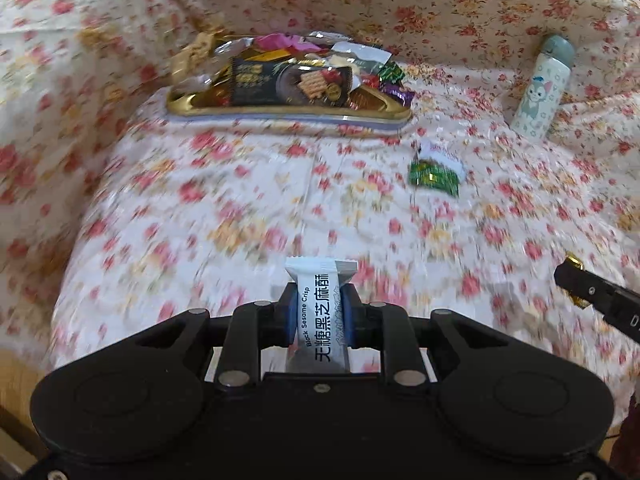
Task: Organize snacks
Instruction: 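Carry the sesame bar and gold candy over the near gold tray, then open the left gripper to drop the sesame bar while right releases gold candy, then move both open grippers back toward the green candy and hawthorn pack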
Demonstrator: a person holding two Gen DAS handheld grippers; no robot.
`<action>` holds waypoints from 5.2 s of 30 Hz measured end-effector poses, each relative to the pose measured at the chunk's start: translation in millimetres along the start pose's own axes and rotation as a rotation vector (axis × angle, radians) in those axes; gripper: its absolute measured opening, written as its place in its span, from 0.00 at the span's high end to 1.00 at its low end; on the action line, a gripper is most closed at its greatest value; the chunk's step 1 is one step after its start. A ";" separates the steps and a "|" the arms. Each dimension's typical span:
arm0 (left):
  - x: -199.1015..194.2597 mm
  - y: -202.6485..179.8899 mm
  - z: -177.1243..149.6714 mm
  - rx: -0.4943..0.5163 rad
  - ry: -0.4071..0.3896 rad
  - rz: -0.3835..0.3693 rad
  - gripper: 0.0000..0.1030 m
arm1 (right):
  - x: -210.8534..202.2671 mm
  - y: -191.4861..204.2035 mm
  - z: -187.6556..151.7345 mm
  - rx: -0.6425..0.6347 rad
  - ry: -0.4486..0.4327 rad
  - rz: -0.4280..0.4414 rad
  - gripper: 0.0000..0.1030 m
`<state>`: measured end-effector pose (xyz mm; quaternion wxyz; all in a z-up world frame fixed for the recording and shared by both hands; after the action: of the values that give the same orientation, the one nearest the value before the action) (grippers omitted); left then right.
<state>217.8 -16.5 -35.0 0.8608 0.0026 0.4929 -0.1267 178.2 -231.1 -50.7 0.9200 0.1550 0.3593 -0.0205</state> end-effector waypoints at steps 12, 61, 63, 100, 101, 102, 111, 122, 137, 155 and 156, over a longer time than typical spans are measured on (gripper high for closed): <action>-42.2 11.5 -93.6 -0.053 0.012 0.025 0.71 | -86.4 44.0 -68.1 -0.059 -0.022 0.100 0.79; -63.9 -6.5 -175.6 -0.035 -0.053 0.196 0.48 | -105.2 60.0 -137.6 -0.109 0.005 -0.005 0.74; -63.7 -6.1 -175.8 -0.034 -0.053 0.197 0.48 | -107.5 61.0 -136.7 -0.106 -0.006 0.001 0.66; -77.3 -8.0 -164.9 -0.004 -0.170 0.224 0.35 | -115.7 57.5 -139.7 -0.184 -0.036 -0.121 0.16; -78.6 -8.4 -162.4 0.000 -0.185 0.222 0.34 | -116.7 56.4 -138.3 -0.180 -0.050 -0.121 0.16; -79.8 -8.8 -159.2 0.007 -0.200 0.221 0.34 | -117.3 54.8 -136.8 -0.174 -0.060 -0.118 0.14; -76.6 -19.1 -114.2 0.139 -0.252 0.196 0.34 | -110.1 32.5 -115.1 -0.122 -0.068 -0.095 0.04; -22.6 -11.2 -59.9 0.105 -0.146 0.157 0.34 | -79.3 1.9 -73.8 -0.116 -0.049 -0.132 0.05; 68.2 3.3 5.8 0.155 -0.162 0.161 0.34 | 4.3 -7.2 -23.6 -0.177 -0.003 -0.162 0.07; 117.6 34.8 51.4 0.199 -0.351 0.171 0.08 | 119.8 7.5 53.8 -0.291 -0.058 -0.206 0.15; 118.5 36.3 52.1 0.189 -0.346 0.156 0.08 | 125.8 8.1 58.5 -0.290 -0.058 -0.205 0.15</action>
<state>327.1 -13.6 -113.2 0.9358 0.0996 0.3218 -0.1039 310.9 -231.7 -91.8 0.9359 -0.0173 0.3456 -0.0665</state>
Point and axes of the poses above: each gripper's, at about its wrist camera, not at the fingertips, and x roughly the way its jaws point, y to its left, z to its top, the point moved 6 cm from there along x, roughly the way its jaws point, and after that the axes turned 1 degree about -z, right-handed, at the moved point
